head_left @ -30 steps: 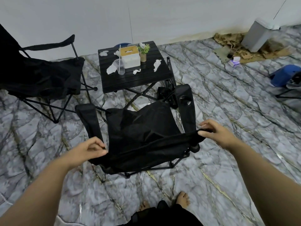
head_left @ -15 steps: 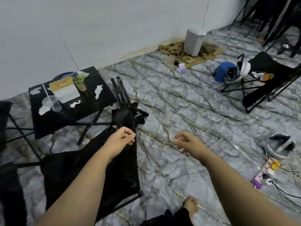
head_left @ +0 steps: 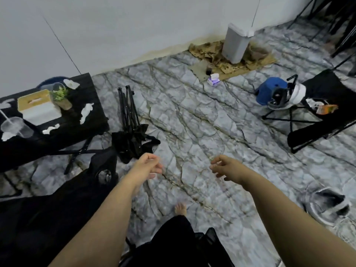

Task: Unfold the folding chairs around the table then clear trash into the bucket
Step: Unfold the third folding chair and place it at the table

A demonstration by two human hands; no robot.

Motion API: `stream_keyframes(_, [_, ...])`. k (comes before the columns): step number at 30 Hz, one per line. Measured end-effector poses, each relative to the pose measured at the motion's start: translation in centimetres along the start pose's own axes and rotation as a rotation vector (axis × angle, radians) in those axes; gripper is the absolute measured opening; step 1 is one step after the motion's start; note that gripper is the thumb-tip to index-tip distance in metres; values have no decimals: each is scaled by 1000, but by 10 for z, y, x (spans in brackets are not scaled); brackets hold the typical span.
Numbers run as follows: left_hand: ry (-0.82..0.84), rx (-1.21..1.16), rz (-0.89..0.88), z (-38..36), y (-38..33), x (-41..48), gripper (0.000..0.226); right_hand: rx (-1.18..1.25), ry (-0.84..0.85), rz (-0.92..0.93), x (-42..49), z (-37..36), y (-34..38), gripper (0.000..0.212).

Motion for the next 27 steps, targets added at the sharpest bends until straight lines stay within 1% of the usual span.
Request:
stream_keyframes(5, [-148, -95, -10, 5, -20, 90, 12, -136, 74, 41, 84, 50, 72, 18])
stream_keyframes(8, [-219, -80, 9, 23, -47, 157, 12, -240, 111, 37, 130, 82, 138, 26])
stream_keyframes(10, [-246, -63, 15, 35, -69, 196, 13, -309, 113, 55, 159, 104, 184, 24])
stream_keyframes(13, [-288, -76, 13, 52, -103, 251, 15, -316, 85, 94, 199, 136, 252, 23])
stream_keyframes(15, [-318, -108, 20, 61, -121, 284, 13, -322, 92, 125, 222, 152, 297, 26])
stream_keyframes(18, [-395, -156, 27, 73, -134, 328, 13, -410, 131, 196, 263, 167, 367, 26])
stream_keyframes(21, [-517, -194, 59, 89, -138, 367, 12, -553, 215, 271, 304, 172, 438, 20])
stream_keyframes(27, [-857, -400, 182, 101, -138, 419, 13, -966, 421, 461, 365, 171, 568, 27])
Point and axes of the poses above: each hand's wrist, its own x-axis towards the middle knuckle, its own z-axis out of the back of the hand, y = z × x, the point moved 1 cm from there along x, towards the middle knuckle, and after that the axes turned 14 degrees about -z, right-handed, at the moved point
